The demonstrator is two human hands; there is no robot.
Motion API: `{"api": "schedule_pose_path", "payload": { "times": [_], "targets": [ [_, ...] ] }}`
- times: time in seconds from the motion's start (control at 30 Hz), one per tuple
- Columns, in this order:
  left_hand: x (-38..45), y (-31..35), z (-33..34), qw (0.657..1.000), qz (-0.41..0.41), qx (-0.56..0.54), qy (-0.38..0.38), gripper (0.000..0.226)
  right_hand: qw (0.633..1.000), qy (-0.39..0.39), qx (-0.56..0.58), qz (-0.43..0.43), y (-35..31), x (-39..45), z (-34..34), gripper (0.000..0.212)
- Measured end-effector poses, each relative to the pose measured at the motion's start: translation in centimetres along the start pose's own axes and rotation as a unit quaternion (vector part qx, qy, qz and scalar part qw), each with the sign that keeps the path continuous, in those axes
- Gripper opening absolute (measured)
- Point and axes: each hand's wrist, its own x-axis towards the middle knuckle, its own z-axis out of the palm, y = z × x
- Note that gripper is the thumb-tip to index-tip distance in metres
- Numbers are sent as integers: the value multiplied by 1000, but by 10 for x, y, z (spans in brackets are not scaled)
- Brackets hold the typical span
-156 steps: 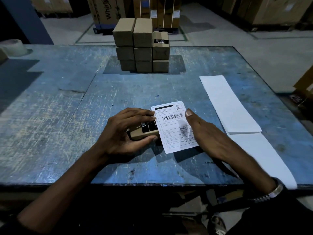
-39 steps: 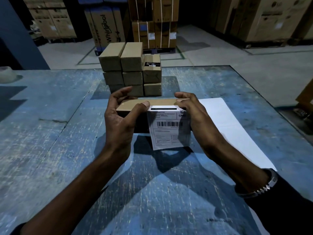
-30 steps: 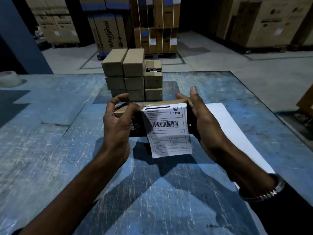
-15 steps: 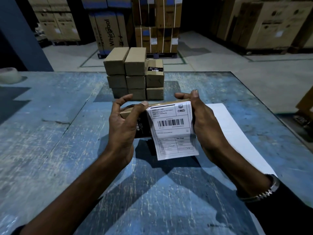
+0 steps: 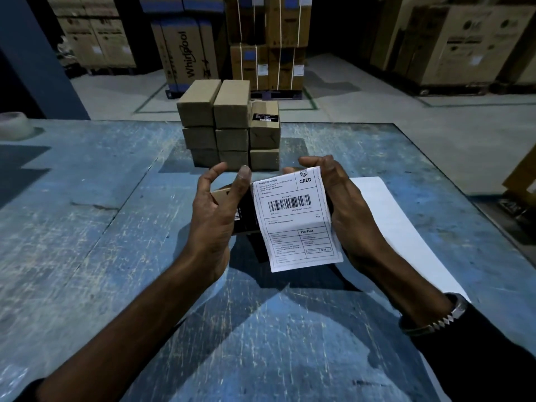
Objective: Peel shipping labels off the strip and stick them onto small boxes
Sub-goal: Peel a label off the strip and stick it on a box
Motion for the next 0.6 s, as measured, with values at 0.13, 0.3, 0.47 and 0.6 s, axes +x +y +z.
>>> {"api": "schedule_pose_path", "payload": {
  "times": [0.13,0.3,0.47,0.6],
  "targets": [
    [1,-2,0,1000,6,-4,-12,76,1000,7,7,15,-2,1,-3,56],
    [3,-3,-2,1000,5,3,-12,65,999,-2,-38,33,-4,-1,0,71],
    [6,-5,-5,1000,1,1,-6,61,1000,8,-1,24,0,0,1,62],
    [6,-7,-4,1000,-3,-4,-8,61,1000,18,19,14,-1,1,0,49]
  ]
}}
